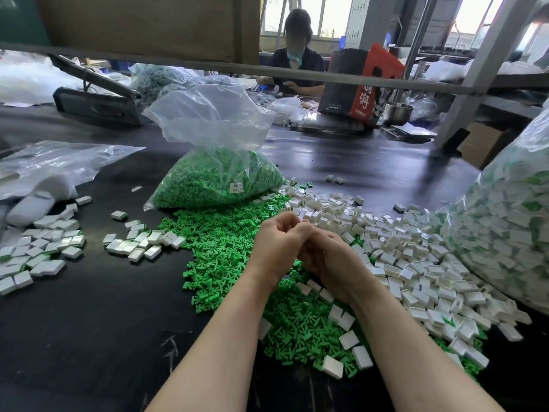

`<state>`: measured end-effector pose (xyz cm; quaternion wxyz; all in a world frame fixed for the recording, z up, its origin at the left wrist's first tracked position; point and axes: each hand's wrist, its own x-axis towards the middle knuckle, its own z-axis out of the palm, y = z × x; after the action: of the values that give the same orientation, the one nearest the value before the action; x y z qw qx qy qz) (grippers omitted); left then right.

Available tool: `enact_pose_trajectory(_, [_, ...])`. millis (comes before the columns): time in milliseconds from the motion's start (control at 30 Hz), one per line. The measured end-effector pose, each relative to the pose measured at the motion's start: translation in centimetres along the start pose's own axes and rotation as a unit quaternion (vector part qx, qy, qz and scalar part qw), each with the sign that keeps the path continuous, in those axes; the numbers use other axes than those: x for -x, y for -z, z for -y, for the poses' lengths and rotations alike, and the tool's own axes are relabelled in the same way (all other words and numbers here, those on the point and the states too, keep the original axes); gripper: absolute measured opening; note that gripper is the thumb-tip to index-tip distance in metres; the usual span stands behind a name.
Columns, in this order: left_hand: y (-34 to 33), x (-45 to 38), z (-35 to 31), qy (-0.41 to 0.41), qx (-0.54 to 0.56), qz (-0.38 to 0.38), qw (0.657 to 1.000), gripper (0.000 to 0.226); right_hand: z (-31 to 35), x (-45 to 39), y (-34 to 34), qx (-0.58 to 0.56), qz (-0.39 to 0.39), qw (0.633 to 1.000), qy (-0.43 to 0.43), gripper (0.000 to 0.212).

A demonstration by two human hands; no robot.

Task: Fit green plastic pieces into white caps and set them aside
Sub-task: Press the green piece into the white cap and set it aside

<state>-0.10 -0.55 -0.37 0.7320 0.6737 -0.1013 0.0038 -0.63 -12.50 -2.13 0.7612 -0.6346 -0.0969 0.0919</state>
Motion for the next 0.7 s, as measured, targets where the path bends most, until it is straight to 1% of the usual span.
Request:
enact_pose_trajectory(67, [0.1,-0.1,0.1,-0.001,0.001,-0.004,1.0,0.024,0.0,0.0,-0.2,0.006,-0.002,1.0,0.004,0.041])
enact_pose_trajectory(100, [0.2,-0.1,0.2,-0.001,0.002,-0.009,1.0,0.02,0.0,-0.1,-0.4,0.008,-0.003,1.0,0.003,0.041])
enact_pose_trajectory(200, [0.6,-0.2,0.3,0.013,0.021,-0.02,0.999,0.01,0.1,-0.3,-0.7,0.005,-0.008,1.0,-0.007,0.055])
enact_pose_trajectory(233, [0.7,-0.2,0.3,0.02,0.039,-0.019,0.999,0.009,0.1,-0.3,-0.7,-0.003,-0.007,1.0,-0.009,0.055])
enact_pose_trajectory(333, [1.2,-0.3,0.4,0.037,0.09,-0.004,0.995,0.022,0.3,-0.2,-0.7,-0.031,-0.007,0.999,-0.015,0.042])
enact_pose_trajectory(433, [1.3,-0.3,0.2,0.051,0.131,0.014,0.99,0.007,0.4,-0.1,-0.7,-0.036,0.0,0.999,-0.017,0.048])
enact_pose_trajectory(467, [1.4,-0.3,0.1,0.056,0.14,0.015,0.988,0.006,0.5,-0.1,-0.8,-0.035,0.002,0.999,-0.018,0.051])
enact_pose_trajectory(600, [1.7,-0.2,0.0,0.073,0.153,0.013,0.985,0.018,0.7,0.0,-0.8,-0.041,-0.002,0.999,-0.019,0.051])
enact_pose_trajectory(700, [2.0,-0.2,-0.2,0.077,0.162,0.015,0.984,0.023,0.9,0.0,-0.8,-0.044,-0.005,0.999,-0.018,0.042])
